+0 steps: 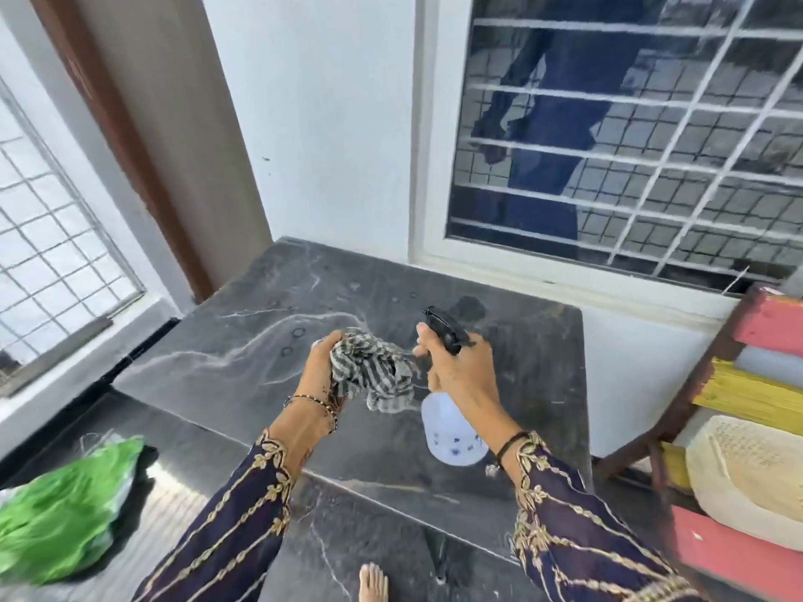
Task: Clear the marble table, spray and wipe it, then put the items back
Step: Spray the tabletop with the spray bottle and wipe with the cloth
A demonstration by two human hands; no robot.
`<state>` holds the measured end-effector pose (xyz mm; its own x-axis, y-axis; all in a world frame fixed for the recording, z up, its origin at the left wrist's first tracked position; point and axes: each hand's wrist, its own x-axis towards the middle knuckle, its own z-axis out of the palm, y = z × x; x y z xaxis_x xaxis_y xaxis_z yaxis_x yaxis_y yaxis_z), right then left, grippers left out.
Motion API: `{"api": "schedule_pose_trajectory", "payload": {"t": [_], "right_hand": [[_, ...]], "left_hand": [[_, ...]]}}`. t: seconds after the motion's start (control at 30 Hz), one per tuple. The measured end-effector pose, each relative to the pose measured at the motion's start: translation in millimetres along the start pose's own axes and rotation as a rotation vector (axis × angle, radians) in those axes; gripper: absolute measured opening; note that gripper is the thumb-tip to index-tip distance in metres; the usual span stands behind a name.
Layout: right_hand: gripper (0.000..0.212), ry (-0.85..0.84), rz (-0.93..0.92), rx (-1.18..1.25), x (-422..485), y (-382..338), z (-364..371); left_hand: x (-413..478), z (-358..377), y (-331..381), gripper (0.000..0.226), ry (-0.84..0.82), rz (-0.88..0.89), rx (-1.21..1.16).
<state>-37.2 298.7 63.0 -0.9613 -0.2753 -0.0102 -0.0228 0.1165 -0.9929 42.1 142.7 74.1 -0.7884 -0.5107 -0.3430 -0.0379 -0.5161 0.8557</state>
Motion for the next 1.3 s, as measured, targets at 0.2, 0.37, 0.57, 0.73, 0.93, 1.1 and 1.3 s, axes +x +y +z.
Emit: {"api": "schedule_pose_trajectory", "payload": {"t": [0.2, 0.37, 0.57, 0.73, 0.93, 1.1, 1.3], "right_hand": [[0.051, -0.156, 0.020, -0.240, 65, 28, 78], [0.068, -0.237, 0.052, -0.357, 127, 34, 153], [0.055, -0.175, 0.124, -0.305, 219, 21, 239], [0.051, -0.067, 0.158, -0.393, 288, 17, 285], [0.065, -0.096, 0.240, -0.441, 304, 25, 302], [0.064, -0.118, 0.203, -0.487, 268, 33, 310], [0.062, -0.296, 0.319, -0.464, 196, 36, 326]], "left_hand": [[53, -69, 37, 0.021, 0.114, -0.007, -0.007], [106, -128, 71, 0.028, 0.222, -0.029, 0.032], [160, -182, 94, 0.026, 0.342, -0.037, -0.015], [180, -213, 106, 0.027, 0.387, -0.021, -0.045], [192, -241, 121, 0.024, 0.394, -0.026, -0.062], [187, -270, 138, 0.023, 0.448, 0.001, -0.045], [170, -312, 156, 0.022, 0.522, 0.027, 0.011]]}}
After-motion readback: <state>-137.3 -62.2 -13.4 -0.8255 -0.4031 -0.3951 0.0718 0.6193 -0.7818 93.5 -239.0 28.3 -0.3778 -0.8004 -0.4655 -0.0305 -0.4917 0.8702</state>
